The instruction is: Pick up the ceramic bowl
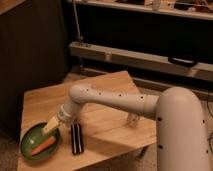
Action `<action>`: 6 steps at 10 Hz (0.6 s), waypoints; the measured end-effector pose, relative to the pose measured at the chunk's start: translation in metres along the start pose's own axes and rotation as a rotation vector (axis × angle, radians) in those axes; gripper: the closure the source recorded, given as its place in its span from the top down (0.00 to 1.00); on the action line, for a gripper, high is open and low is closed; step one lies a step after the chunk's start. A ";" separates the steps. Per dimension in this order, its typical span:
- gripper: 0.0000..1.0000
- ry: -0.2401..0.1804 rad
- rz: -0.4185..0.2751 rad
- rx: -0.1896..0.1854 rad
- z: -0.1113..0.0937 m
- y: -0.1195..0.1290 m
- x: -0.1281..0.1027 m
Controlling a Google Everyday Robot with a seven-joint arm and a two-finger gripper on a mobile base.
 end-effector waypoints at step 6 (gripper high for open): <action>0.80 -0.023 -0.003 0.026 0.021 0.013 0.016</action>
